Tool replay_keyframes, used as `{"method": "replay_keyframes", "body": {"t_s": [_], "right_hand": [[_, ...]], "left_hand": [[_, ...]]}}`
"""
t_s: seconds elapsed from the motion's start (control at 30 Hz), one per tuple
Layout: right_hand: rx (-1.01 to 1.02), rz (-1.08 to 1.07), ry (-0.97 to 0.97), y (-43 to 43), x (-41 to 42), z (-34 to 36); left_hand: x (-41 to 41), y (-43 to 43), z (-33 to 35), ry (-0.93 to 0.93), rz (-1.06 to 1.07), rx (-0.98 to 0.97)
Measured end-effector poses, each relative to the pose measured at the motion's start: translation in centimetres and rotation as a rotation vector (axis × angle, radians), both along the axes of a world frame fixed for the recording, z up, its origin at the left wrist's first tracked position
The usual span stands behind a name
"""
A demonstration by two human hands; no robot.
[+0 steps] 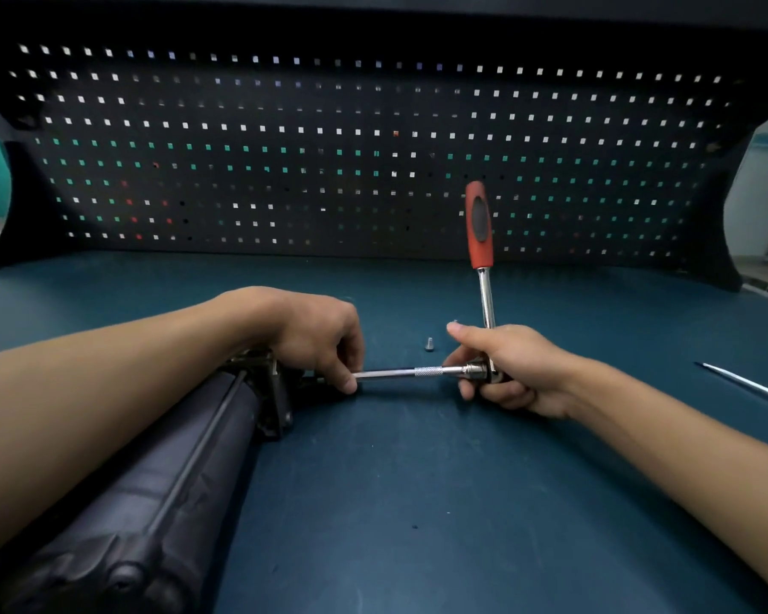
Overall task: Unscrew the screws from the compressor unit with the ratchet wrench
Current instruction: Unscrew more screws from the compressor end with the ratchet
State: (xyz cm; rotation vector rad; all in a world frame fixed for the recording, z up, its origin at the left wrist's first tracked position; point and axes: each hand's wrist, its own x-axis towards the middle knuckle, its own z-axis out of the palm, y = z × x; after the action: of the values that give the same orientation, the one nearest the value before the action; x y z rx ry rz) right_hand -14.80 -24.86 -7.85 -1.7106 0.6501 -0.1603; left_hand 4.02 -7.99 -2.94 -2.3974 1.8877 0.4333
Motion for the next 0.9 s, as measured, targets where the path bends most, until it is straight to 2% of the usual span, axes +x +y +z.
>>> {"method": "replay_keyframes", "body": {"t_s": [0.17,0.27,0.43,0.6,0.67,0.77,0.9], "right_hand": [[0.034,-0.005,0.07,-0.3,0.4,0.4],[-0.044,-0.014,0.031,0.0,0.3,-0.2],[-0.316,0.037,-0.182,0.8,-0.6,-1.7],[-0.864,0.162,-0.345,-0.1,-1.1,-3.5],[-1.011,0.19,-0.403,-0.7,-0.8,-4.0],[-1.12,0.187,-0.456,-1.3,-0.2,-4.4],[-1.062,0.154,-0.426,-1.2,-0.3,-4.2]], "left_hand": [[-0.1,0.1,0.1,0.003,0.005,-0.001],[-0.1,0.1,0.0,0.005,0.018,0.003],[0.0,0.2,0.0,0.02,0.017,0.031],[0.2,0.4,-0.1,0.051,0.007,0.02],[0.3,0.3,-0.1,0.048,0.01,0.012],[0.4,0.3,0.1,0.042,0.019,0.011],[0.4,0.3,0.0,0.028,0.005,0.006]]}}
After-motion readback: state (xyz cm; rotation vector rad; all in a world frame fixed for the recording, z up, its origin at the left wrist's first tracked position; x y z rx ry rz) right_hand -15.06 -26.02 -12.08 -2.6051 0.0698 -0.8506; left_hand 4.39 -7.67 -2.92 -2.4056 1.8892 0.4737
